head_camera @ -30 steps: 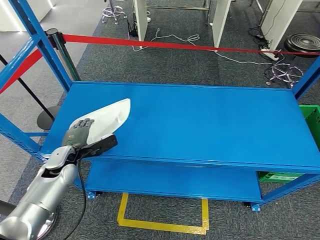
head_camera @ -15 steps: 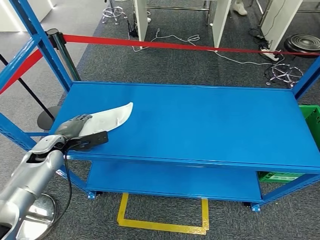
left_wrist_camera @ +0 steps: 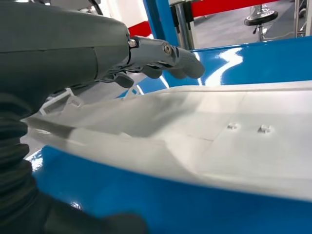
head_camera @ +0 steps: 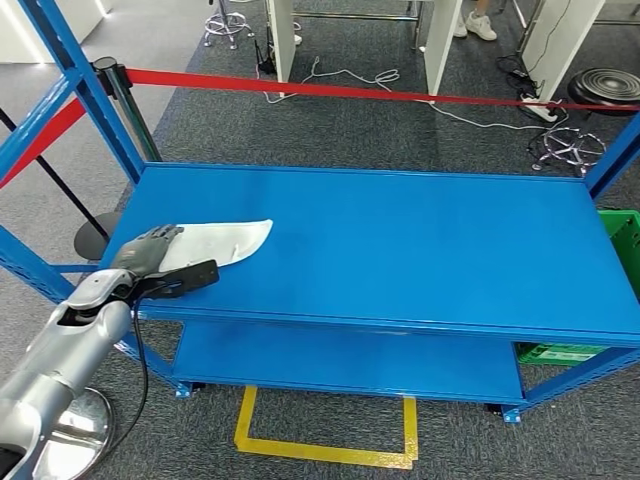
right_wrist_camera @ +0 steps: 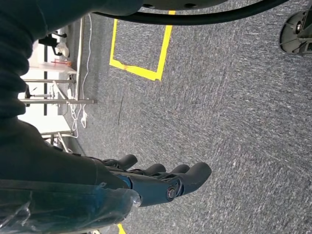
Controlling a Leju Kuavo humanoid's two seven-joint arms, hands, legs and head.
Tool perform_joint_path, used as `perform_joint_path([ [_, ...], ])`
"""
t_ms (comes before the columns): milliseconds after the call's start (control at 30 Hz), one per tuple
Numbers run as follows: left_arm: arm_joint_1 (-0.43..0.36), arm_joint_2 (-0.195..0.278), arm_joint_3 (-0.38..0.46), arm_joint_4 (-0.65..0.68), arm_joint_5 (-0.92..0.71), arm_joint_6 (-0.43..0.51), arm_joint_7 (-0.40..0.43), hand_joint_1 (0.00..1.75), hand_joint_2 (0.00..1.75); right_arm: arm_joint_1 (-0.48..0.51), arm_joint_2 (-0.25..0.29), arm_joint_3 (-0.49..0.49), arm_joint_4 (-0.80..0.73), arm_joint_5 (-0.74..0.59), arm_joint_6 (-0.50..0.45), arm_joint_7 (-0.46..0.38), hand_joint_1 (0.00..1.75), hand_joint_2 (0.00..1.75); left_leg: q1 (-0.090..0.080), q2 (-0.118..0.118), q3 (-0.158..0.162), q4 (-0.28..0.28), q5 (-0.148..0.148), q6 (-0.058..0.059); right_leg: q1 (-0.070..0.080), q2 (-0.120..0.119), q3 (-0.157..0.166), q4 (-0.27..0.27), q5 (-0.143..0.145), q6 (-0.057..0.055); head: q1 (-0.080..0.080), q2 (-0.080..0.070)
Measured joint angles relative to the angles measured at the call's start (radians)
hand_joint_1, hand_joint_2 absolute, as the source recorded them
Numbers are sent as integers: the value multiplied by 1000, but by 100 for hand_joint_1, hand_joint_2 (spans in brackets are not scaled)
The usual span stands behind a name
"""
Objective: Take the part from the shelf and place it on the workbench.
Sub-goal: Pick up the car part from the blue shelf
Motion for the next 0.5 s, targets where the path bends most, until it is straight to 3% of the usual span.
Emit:
perform_joint_path([
  [500, 9, -9, -1, 7, 0, 51, 27, 175, 175, -2, 0, 0, 0, 7, 0, 0, 0, 175, 0, 0, 0, 0, 0, 0, 0, 0, 0, 0, 0, 0, 0, 0],
])
